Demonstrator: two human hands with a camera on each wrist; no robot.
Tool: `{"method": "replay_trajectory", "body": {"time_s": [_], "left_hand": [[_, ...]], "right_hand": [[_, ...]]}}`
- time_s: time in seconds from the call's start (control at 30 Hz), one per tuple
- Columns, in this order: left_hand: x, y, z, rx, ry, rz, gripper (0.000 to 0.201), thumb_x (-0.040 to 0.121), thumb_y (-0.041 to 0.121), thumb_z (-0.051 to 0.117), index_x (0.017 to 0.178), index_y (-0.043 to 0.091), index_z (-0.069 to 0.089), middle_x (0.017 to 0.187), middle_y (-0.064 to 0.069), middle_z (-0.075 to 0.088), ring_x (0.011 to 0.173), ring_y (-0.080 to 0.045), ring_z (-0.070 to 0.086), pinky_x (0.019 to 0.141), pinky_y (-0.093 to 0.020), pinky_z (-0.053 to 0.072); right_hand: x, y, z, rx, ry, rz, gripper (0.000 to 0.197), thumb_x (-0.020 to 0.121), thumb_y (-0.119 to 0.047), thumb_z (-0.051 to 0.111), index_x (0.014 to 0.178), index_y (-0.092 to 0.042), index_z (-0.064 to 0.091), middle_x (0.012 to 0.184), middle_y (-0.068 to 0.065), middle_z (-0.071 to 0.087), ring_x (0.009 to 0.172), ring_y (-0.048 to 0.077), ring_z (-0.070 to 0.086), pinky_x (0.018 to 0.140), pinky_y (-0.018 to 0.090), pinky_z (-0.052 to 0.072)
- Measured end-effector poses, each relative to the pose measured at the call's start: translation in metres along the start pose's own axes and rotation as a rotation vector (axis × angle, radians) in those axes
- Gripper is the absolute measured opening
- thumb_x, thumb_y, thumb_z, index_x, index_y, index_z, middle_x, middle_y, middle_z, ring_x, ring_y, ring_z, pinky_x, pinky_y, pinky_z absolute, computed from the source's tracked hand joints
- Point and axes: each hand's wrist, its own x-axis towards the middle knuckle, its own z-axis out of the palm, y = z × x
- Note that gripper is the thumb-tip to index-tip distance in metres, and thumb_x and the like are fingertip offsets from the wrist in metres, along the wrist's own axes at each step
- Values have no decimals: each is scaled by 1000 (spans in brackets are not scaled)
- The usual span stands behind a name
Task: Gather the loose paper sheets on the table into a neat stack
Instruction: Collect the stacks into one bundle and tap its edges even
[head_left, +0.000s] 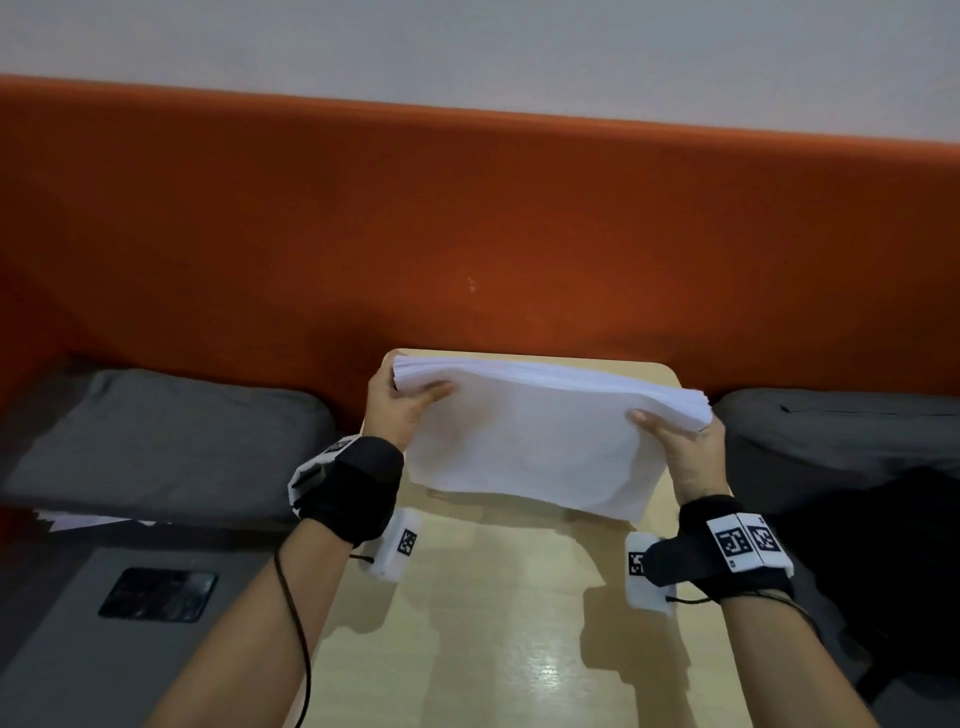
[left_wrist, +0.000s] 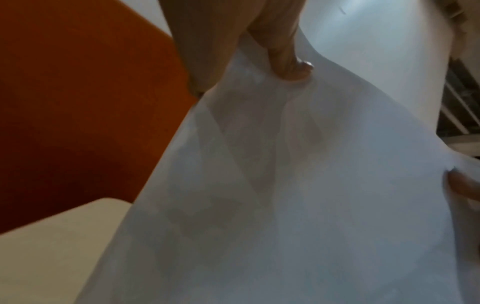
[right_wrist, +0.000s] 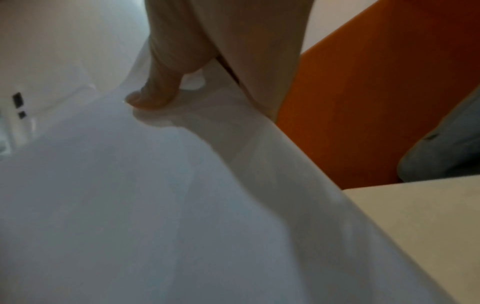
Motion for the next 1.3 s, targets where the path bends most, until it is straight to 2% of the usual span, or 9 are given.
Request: {"method": "replay_trajectory", "body": {"time_s": [0.2, 0.3, 0.37, 0.43, 0.53, 0.6, 0.93, 1.07, 1.3], "left_hand": [[-12, -13, 0, 7, -22, -73, 49, 66, 6, 81, 99, 14, 46, 92, 7, 56, 84, -6, 57, 66, -4, 44], [-18, -12, 0, -77, 10, -175, 89, 51, 74, 68, 117, 20, 40, 104, 6, 54, 95, -7, 53, 83, -14, 44], [-18, -10, 2, -148, 75, -199, 100, 44, 93, 49, 117, 25, 45, 116, -3, 52, 107, -17, 49, 97, -32, 37], [-18, -4, 7, -195, 145, -207, 77, 58, 81, 47, 112, 26, 50, 116, -4, 51, 108, -17, 48, 97, -35, 35], [-15, 4, 14, -180, 229, -204, 11, 88, 32, 56, 83, 26, 49, 82, 1, 50, 74, -13, 48, 73, -29, 40], [-13, 2, 14, -157, 242, -202, 17, 92, 12, 52, 80, 25, 50, 77, 4, 49, 69, -10, 47, 60, -17, 42], [-7, 2, 13, -146, 222, -176, 10, 87, 21, 57, 80, 27, 53, 81, 6, 51, 73, -10, 49, 66, -23, 40], [-8, 2, 10, -82, 191, -135, 22, 94, 10, 48, 76, 22, 51, 76, 6, 49, 65, -2, 48, 56, -10, 39], [-4, -2, 7, -40, 183, -100, 5, 94, 9, 47, 97, 11, 51, 86, 7, 51, 83, -12, 48, 74, -18, 40]], "right_hand": [[-10, 15, 7, 7, -11, 37, 53, 66, -15, 83, 111, -3, 58, 94, -4, 65, 73, -7, 64, 63, 9, 49], [-10, 19, 11, 55, 83, 77, 81, 59, -58, 74, 118, -6, 53, 97, -3, 61, 79, -3, 61, 70, 15, 48], [-10, 17, 14, 63, 131, 77, 99, 46, -87, 59, 109, -10, 55, 92, -3, 60, 76, 0, 58, 68, 14, 46], [-11, 17, 17, 77, 159, 83, 87, 46, -90, 54, 92, -16, 56, 83, -4, 57, 72, 4, 56, 65, 15, 46], [-12, 15, 20, 128, 188, 103, 45, 63, -61, 58, 78, -19, 55, 77, -2, 53, 70, 11, 52, 65, 27, 40], [-11, 13, 21, 133, 205, 90, 27, 67, -43, 57, 75, -18, 55, 75, -2, 51, 69, 12, 49, 63, 28, 38], [-7, 6, 25, 104, 243, 31, 11, 74, -26, 48, 67, -17, 49, 66, -3, 43, 53, -2, 46, 51, 14, 37], [-9, 5, 23, 107, 217, 33, 15, 76, -28, 48, 67, -16, 47, 66, -3, 42, 48, -7, 44, 46, 9, 35], [-10, 1, 22, 96, 180, 8, 16, 78, -32, 50, 70, -18, 46, 68, -6, 43, 49, -9, 46, 47, 9, 36]]}}
